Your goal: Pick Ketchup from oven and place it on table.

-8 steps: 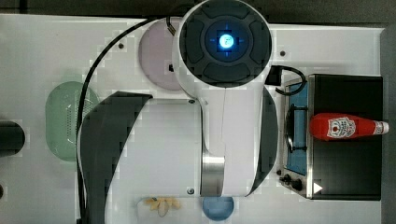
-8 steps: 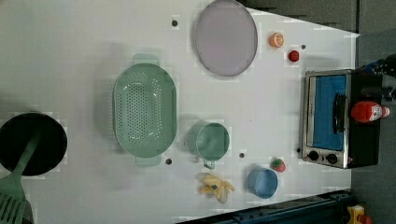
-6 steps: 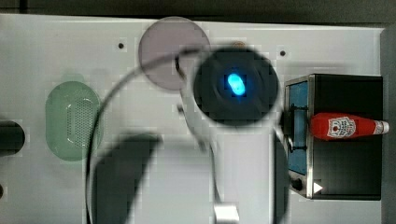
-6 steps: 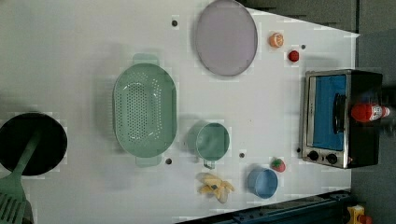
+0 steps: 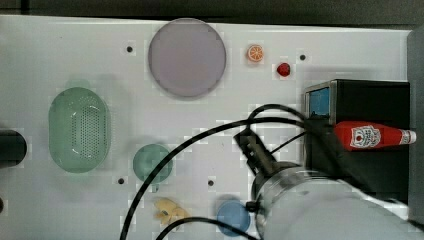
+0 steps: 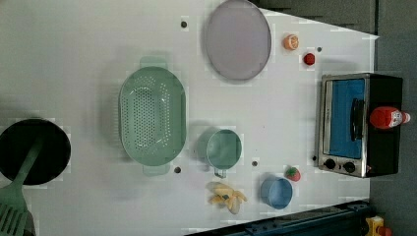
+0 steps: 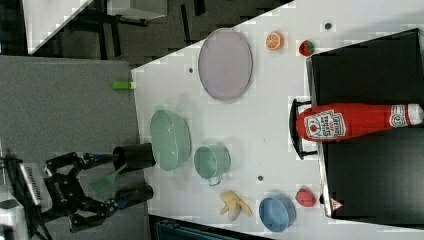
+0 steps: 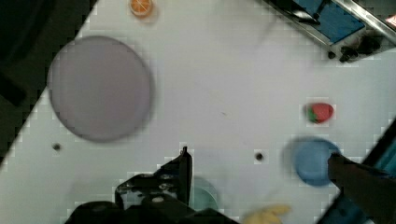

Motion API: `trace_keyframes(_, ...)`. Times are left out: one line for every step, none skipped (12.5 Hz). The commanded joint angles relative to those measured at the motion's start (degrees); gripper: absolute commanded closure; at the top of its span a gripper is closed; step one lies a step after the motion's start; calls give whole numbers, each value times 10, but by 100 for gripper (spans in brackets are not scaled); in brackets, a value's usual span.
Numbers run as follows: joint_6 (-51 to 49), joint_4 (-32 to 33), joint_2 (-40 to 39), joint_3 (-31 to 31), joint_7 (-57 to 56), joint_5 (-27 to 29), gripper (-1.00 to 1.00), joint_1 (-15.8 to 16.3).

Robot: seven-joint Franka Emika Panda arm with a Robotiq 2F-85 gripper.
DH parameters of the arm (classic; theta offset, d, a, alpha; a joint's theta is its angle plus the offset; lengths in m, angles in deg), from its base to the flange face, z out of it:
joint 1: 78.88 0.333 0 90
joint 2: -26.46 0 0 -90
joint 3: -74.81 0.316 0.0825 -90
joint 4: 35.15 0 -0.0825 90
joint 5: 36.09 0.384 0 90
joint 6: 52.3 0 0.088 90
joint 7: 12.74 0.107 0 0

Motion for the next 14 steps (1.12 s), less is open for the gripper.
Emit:
trace_keyframes(23, 18, -59, -37, 7, 1, -100, -17)
trace_keyframes(39, 18, -72, -56, 7, 1, -100, -24)
trace_keyframes(56, 18, -86, -77, 6, 1, -100, -30)
trace_keyframes(76, 18, -102, -99, 6, 1, -100, -34)
trace_keyframes(98, 18, -118, -121, 6, 1, -100, -37)
trace_keyframes(123, 17, -137, -141, 6, 1, -100, -39)
trace_keyframes(149, 15, -156, -160, 6, 1, -100, -39)
trace_keyframes(174, 11, -177, -176, 6, 1, -100, -40)
trace_keyframes(196, 6, -200, -191, 6, 1, -100, -40)
trace_keyframes(213, -1, -223, -203, 6, 2, -100, -40)
trace_keyframes(225, -9, -246, -214, 6, 2, -100, -41)
trace_keyframes(238, -18, -269, -224, 6, 3, -100, -41)
trace_keyframes(253, -26, -291, -233, 6, 4, -100, -42)
trace_keyframes(269, -33, -311, -241, 6, 6, -100, -44)
